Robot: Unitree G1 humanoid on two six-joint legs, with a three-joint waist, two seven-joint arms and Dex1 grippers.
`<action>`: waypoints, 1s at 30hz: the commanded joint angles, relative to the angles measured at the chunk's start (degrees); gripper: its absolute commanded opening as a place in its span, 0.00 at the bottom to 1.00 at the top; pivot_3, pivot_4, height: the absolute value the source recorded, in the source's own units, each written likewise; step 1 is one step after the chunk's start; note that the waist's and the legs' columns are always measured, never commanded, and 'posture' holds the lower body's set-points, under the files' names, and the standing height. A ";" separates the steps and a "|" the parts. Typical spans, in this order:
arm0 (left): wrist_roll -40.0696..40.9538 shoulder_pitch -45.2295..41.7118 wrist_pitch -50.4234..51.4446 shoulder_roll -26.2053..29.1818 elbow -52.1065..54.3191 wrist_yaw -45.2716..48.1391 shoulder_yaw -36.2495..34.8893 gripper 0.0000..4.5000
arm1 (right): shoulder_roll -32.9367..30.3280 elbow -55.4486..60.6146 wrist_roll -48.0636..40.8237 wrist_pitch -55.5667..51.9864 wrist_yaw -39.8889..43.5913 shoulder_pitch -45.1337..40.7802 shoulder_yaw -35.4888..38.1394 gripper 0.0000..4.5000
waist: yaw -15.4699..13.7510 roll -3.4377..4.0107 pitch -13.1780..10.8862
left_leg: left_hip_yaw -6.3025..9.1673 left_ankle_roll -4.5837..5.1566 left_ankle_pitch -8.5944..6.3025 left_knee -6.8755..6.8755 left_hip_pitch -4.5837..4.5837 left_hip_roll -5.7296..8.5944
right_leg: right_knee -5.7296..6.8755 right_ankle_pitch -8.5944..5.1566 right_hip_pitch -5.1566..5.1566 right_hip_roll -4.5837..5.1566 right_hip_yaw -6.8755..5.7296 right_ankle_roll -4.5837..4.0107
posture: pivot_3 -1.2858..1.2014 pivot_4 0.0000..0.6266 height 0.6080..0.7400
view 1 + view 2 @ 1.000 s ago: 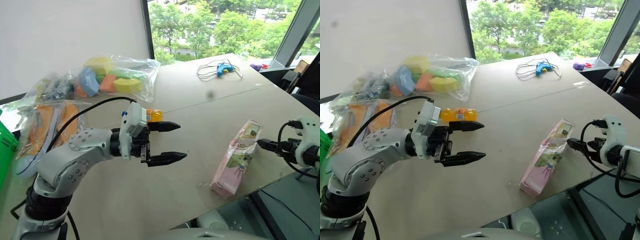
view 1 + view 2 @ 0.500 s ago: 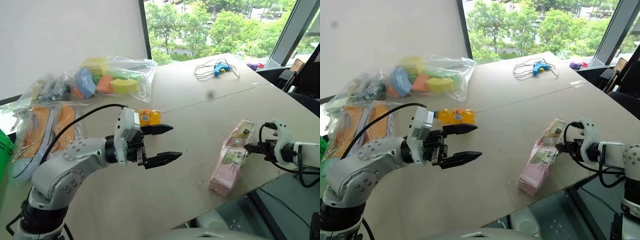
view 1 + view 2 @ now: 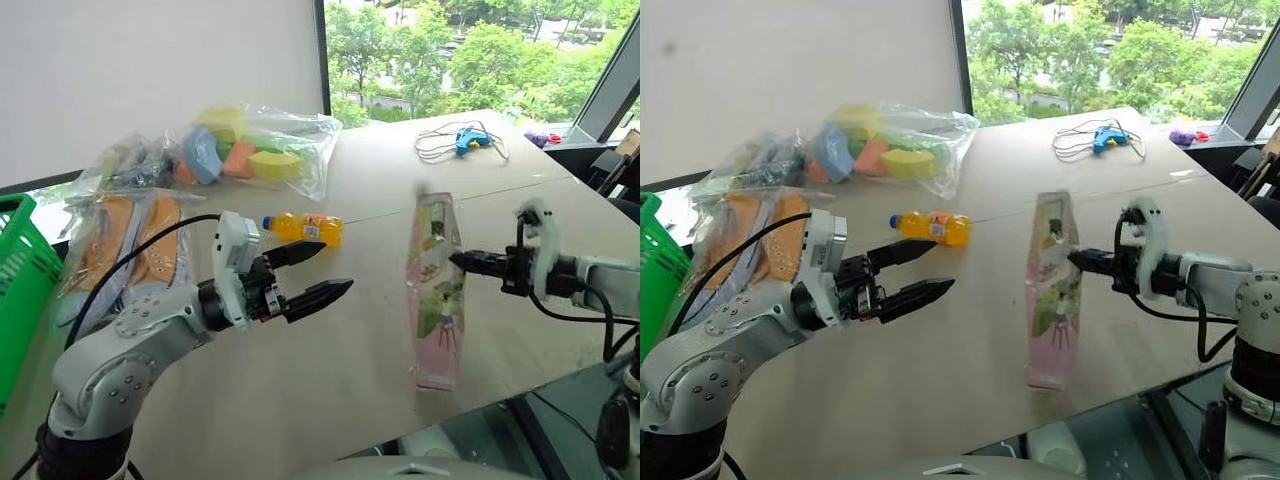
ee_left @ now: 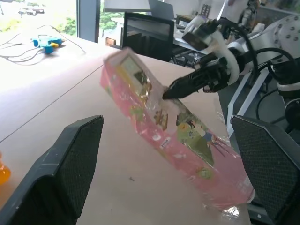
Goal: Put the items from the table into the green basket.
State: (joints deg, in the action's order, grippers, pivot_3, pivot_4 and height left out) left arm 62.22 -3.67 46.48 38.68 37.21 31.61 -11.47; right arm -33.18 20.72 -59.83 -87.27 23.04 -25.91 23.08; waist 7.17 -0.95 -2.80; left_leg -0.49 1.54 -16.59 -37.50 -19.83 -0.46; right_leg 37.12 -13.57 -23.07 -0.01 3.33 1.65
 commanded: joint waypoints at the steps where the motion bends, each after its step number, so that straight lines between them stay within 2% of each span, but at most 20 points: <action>1: 12.34 -1.28 4.35 -4.42 -3.02 -13.65 -0.03 1.00 | 0.87 2.72 -4.88 4.15 2.90 -5.69 0.01 0.01 | -0.48 0.01 0.00 | 0.00 0.01 0.00 0.00 -0.01 0.00 | 0.00 0.00 0.00 0.03 0.00 0.00 | 0.49 0.00 1.00; 5: 25.22 -5.12 3.55 -8.52 -6.22 -28.42 0.70 1.00 | 3.29 3.80 -8.24 6.09 2.85 -9.97 -3.22 0.01 | -1.65 -0.06 0.03 | 0.09 0.03 -0.02 -0.02 -0.09 -0.02 | 0.00 0.04 -0.12 0.06 -0.07 0.03 | 0.48 0.00 1.00; 8: 27.46 -10.30 3.02 -9.77 -10.12 -31.05 0.62 1.00 | 6.28 3.23 -6.71 9.54 4.20 -12.42 -8.58 0.01 | -1.92 -0.05 0.03 | 0.09 0.03 -0.02 -0.04 -0.16 0.02 | 0.01 0.06 -0.18 0.06 -0.09 0.01 | 0.49 0.00 1.00; 10: 32.63 -13.13 2.28 -9.94 -12.07 -32.87 -0.47 1.00 | 8.62 1.63 -4.82 11.65 3.68 -14.82 -11.89 0.01 | -1.90 -0.05 0.03 | 0.10 0.02 -0.01 -0.04 -0.17 0.05 | 0.03 0.13 -0.18 0.06 -0.11 -0.12 | 0.50 0.00 1.00; 13: 31.64 -16.04 2.93 -8.65 -12.90 -31.82 0.34 1.00 | 10.05 -0.06 -2.12 15.28 8.34 -18.01 -17.88 0.01 | -1.89 -0.04 0.04 | 0.08 0.02 -0.01 -0.08 -0.35 0.09 | 0.08 0.19 -0.38 0.09 -0.06 -0.22 | 0.51 0.00 1.00; 16: 35.01 -16.28 2.18 -8.60 -11.14 -33.35 0.27 1.00 | 10.43 -2.04 0.14 18.30 11.68 -19.55 -20.84 0.01 | -2.43 -0.03 0.04 | 0.30 0.01 0.00 -0.48 -0.81 0.11 | 0.30 0.20 -0.71 0.07 -0.25 -0.26 | 0.52 0.00 1.00; 19: 37.48 -14.31 1.48 -7.87 -8.99 -35.18 -0.25 0.73 | 10.81 -3.83 1.91 20.62 14.61 -20.95 -22.82 0.00 | -3.72 -0.03 0.04 | 0.47 0.03 -0.03 -0.68 -0.97 0.12 | 0.42 0.19 -0.78 0.12 -0.37 -0.27 | 0.53 0.00 1.00; 21: 38.49 -12.74 0.84 -7.42 -7.46 -35.51 -0.48 0.51 | 11.29 -4.56 2.68 21.72 15.67 -21.35 -23.38 0.00 | -4.63 -0.03 0.04 | 0.51 0.03 -0.03 -0.74 -0.98 0.12 | 0.51 0.19 -0.78 0.14 -0.42 -0.29 | 0.54 0.00 1.00; 25: 37.62 -10.37 -2.61 -7.23 -4.95 -37.19 -2.97 0.13 | 11.79 -4.59 5.69 26.33 18.32 -20.43 -24.49 0.00 | -6.47 -0.02 0.04 | 0.58 0.03 -0.03 -0.81 -0.97 0.15 | 0.58 0.19 -0.75 0.16 -0.56 -0.30 | 0.56 0.00 1.00; 26: 37.63 -9.71 -4.12 -7.20 -4.40 -38.04 -4.58 0.13 | 12.52 -5.70 8.13 29.64 18.22 -20.44 -24.57 0.00 | -6.81 -0.03 0.04 | 0.59 0.03 -0.02 -0.83 -0.96 0.16 | 0.59 0.19 -0.74 0.15 -0.61 -0.30 | 0.56 0.00 1.00; 28: 37.22 -8.15 -6.06 -6.32 -3.33 -38.35 -7.33 0.12 | 13.49 -8.99 11.09 33.15 18.47 -21.15 -24.63 0.15 | -7.23 -0.02 0.04 | 0.61 0.02 -0.02 -0.86 -0.92 0.15 | 0.61 0.19 -0.69 0.15 -0.70 -0.30 | 0.58 0.00 1.00; 30: 37.03 -5.68 -7.87 -5.09 -1.93 -38.91 -11.13 0.12 | 12.04 -9.96 15.72 38.40 22.14 -21.57 -27.19 0.33 | -7.84 -0.01 0.03 | 0.60 -0.01 0.00 -0.86 -0.87 0.17 | 0.68 0.19 -0.68 0.12 -0.78 -0.31 | 0.58 0.00 1.00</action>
State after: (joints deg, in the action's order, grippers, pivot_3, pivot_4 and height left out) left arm 99.07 -9.64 41.33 32.67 32.79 -6.92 -18.46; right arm -20.39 10.82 -46.84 -53.47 42.69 -45.71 -3.82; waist -0.67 -0.96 -2.77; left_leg 0.12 1.53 -16.58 -38.36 -20.68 -0.29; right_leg 37.81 -13.37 -23.75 0.11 2.53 1.33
